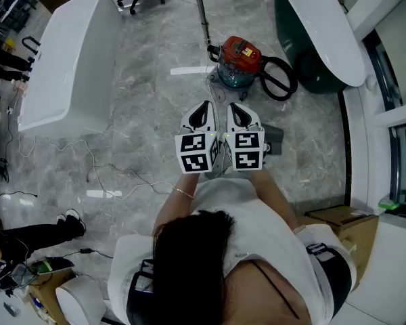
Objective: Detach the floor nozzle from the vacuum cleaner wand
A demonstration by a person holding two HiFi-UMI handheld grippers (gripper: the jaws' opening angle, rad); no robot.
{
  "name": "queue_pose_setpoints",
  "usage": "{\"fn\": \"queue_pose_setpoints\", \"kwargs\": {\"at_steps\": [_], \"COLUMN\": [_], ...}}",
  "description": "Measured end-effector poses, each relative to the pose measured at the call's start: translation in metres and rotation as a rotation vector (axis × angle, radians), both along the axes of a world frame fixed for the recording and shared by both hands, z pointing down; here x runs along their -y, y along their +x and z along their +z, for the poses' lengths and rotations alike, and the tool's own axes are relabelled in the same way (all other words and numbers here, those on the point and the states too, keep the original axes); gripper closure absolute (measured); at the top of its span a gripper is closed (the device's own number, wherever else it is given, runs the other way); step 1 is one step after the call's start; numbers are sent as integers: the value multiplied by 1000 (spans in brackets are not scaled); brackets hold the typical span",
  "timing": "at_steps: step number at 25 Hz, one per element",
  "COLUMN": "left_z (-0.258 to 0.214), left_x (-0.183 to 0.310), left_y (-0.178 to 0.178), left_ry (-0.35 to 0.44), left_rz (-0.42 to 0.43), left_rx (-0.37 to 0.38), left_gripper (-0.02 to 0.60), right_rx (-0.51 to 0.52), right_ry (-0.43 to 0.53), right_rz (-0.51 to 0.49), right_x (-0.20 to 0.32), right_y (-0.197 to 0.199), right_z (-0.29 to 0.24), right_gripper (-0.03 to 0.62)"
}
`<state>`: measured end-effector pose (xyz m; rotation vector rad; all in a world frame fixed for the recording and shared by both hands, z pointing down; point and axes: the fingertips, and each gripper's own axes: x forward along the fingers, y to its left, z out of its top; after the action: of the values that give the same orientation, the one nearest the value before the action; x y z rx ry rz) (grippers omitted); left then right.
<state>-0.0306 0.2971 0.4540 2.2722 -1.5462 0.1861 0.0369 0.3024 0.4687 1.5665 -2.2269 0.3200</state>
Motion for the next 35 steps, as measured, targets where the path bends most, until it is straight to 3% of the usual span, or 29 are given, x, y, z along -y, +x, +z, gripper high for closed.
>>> {"fn": "queue_pose_setpoints", "kwargs": {"at_steps": [21,25,35], "left_z": [10,7,5], "left_x": [7,10,11], "left_y": [37,44,77], "left_ry": [-16,3,28], "left_rz": [14,-23,-33], "left_rx": [20,3,2], "left_gripper": [578,578,578], "right_rx": [55,71,76], "right_ry": [-15,4,23], "right_rz": [28,-7,13], "right_x": [8,7,8], "right_y": [38,46,90], "right_z": [7,4,5], "right_gripper": [580,580,579]}}
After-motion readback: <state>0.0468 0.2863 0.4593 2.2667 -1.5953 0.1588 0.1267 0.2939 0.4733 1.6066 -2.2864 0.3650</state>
